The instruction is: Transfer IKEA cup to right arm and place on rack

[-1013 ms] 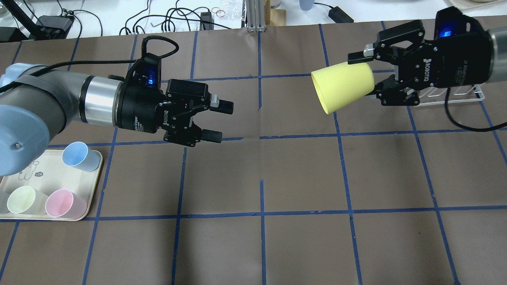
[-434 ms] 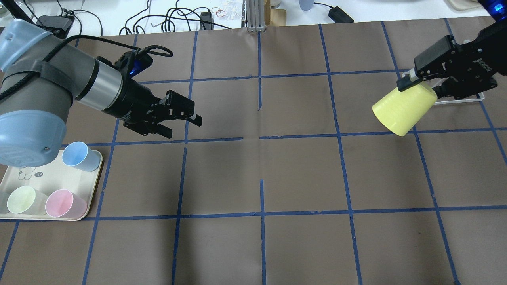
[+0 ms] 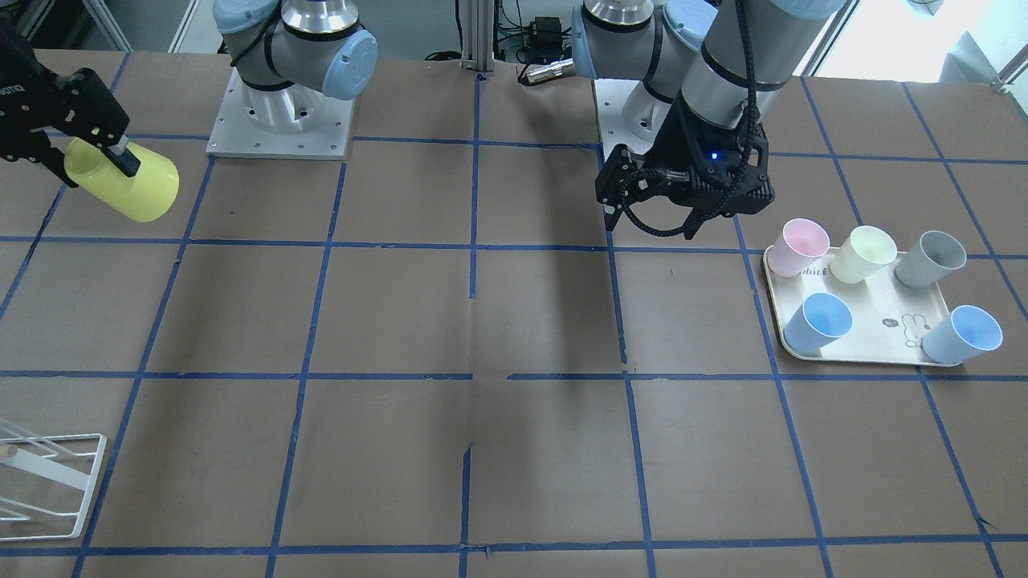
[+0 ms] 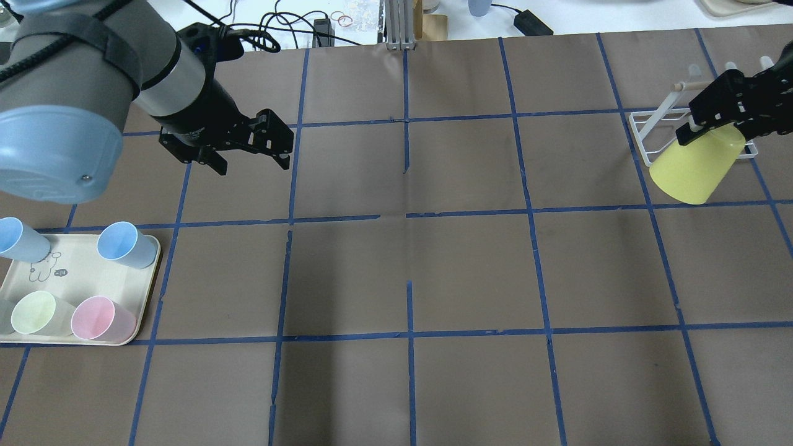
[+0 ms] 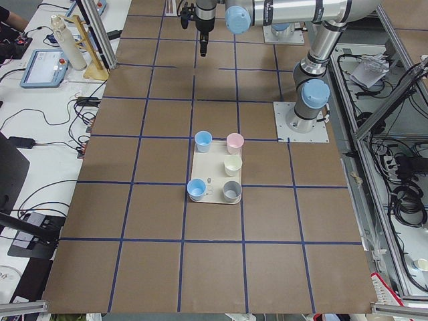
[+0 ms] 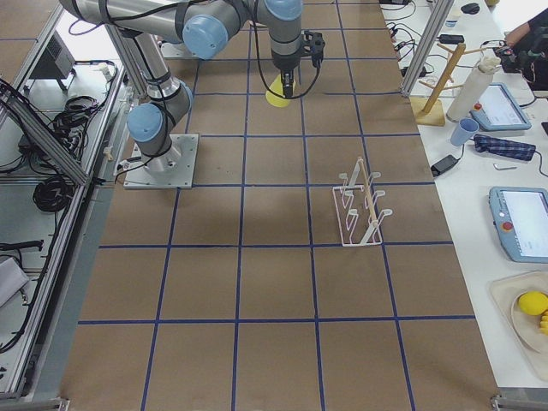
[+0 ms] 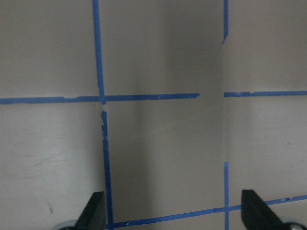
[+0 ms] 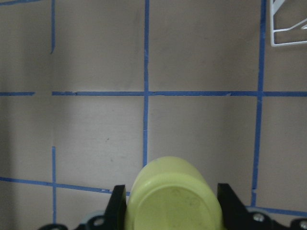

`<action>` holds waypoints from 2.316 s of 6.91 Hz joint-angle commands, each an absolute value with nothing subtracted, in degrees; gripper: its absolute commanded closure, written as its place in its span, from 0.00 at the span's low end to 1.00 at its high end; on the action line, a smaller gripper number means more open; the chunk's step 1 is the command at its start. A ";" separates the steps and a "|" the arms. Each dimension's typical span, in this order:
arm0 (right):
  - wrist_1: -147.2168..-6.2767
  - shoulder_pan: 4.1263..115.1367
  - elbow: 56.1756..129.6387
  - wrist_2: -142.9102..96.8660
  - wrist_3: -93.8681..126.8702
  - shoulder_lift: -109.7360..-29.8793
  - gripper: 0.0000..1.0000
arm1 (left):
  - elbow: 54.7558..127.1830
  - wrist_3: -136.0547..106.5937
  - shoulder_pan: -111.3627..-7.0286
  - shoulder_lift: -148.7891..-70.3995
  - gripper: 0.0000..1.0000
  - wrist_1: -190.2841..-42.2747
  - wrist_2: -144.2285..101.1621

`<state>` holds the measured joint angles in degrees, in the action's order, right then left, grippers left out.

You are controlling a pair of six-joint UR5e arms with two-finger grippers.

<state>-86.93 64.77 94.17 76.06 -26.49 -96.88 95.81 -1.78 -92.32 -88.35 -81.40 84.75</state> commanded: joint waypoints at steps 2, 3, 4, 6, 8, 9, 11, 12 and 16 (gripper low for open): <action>-100.42 64.69 94.13 82.50 -27.68 -89.06 0.87 | 93.88 -5.27 -90.20 -86.31 0.00 -83.31 87.36; -104.03 64.60 93.96 84.10 -30.82 -87.47 0.88 | 92.48 -5.27 -89.74 -86.31 0.00 -85.23 87.62; -107.63 63.64 93.96 83.94 -33.37 -86.41 0.88 | 90.72 -4.75 -88.95 -86.66 0.00 -86.82 88.93; -114.14 61.09 94.04 83.23 -35.92 -82.38 0.88 | 90.17 0.31 -86.40 -86.31 0.00 -90.41 89.12; -118.81 60.38 93.87 83.06 -38.05 -79.56 0.88 | 89.65 2.36 -86.31 -87.97 0.00 -91.58 91.21; -120.92 60.29 93.87 83.06 -38.06 -78.06 0.88 | 90.00 3.59 -86.48 -87.98 0.00 -91.67 90.71; -123.13 60.29 93.78 81.66 -37.88 -76.73 0.88 | 90.88 3.60 -86.92 -87.72 0.00 -91.58 90.53; -123.31 60.29 93.61 81.48 -37.88 -76.64 0.88 | 90.79 3.60 -86.92 -87.89 0.00 -91.32 90.44; -124.10 60.29 93.34 79.98 -37.88 -74.54 0.87 | 90.88 2.64 -86.92 -87.80 0.00 -90.97 90.44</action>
<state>-123.95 60.29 93.34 80.01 -37.88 -75.30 90.87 2.82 -86.92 -87.91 -91.04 90.47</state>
